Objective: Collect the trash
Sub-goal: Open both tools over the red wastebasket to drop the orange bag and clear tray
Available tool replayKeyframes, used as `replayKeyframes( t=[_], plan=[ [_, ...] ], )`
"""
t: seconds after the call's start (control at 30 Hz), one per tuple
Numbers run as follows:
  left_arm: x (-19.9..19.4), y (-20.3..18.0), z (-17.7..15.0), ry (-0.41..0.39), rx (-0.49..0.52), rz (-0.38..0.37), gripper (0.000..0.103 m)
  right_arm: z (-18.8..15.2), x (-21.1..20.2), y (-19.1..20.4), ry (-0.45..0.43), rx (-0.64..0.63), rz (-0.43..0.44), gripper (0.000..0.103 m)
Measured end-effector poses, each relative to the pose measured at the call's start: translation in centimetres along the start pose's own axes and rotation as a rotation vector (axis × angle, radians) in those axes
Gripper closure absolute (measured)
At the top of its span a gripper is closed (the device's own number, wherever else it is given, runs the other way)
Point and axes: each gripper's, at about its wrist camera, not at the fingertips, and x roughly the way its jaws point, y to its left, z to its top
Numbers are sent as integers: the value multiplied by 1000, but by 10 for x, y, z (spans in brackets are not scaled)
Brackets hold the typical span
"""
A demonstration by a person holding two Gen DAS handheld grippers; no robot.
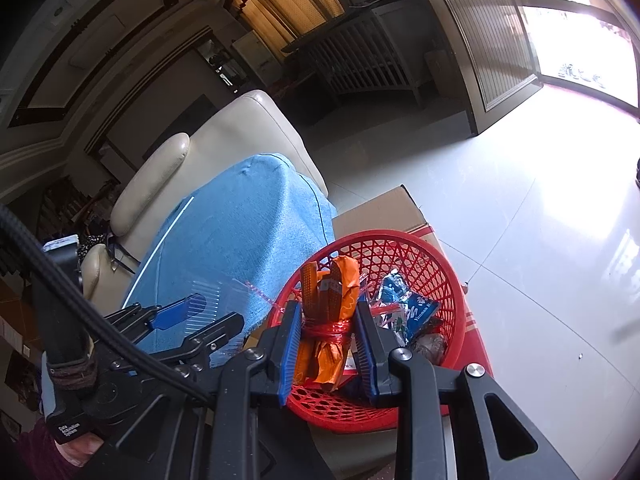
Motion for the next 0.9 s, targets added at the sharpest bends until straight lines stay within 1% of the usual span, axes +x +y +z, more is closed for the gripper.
replayKeyframes(
  t=[0.9],
  plan=[
    [-4, -1, -1, -16, 1, 3, 48, 0, 4, -2, 7, 18, 9, 73]
  ],
)
